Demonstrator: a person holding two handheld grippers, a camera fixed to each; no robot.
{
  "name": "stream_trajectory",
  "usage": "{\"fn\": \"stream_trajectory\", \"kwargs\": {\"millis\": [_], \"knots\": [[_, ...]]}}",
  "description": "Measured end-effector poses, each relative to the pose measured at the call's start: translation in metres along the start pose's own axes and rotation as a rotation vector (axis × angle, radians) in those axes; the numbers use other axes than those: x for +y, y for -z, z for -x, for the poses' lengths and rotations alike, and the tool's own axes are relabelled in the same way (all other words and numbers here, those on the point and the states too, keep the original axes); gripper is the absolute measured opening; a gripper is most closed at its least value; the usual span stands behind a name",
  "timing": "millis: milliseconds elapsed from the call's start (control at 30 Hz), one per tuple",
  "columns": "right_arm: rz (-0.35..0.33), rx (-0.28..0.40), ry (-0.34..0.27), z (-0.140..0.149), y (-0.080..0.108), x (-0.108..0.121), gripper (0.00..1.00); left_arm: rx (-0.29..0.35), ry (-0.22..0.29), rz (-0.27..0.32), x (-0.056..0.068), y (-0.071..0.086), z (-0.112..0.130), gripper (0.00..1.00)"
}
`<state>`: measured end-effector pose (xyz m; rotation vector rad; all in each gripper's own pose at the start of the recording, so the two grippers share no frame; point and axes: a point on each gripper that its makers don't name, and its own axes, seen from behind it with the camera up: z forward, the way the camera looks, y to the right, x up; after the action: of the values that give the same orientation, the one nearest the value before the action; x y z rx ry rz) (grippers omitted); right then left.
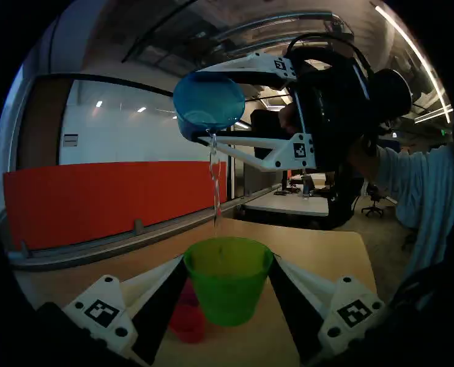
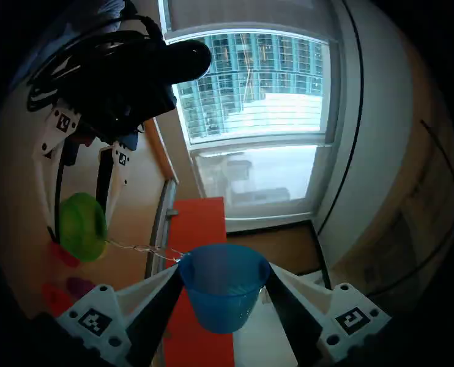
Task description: Pour water
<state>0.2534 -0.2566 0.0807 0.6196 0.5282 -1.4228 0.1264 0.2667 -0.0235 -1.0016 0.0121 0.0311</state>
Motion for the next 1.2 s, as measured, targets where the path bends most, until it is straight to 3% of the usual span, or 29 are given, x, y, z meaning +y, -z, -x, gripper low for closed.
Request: {"fn": "stream_trajectory", "kwargs": {"millis": [767,1200], "knots": [[0.024,0.01,0.12,-0.015,-0.003,0.013,0.91,0.007,0.005,-0.012,-0.005,0.001,-0.001,0.88],[0.038,0.013,0.221,-0.024,0.0,0.016,0.91,0.016,0.005,-0.014,-0.007,0.002,-0.004,0.88]]}}
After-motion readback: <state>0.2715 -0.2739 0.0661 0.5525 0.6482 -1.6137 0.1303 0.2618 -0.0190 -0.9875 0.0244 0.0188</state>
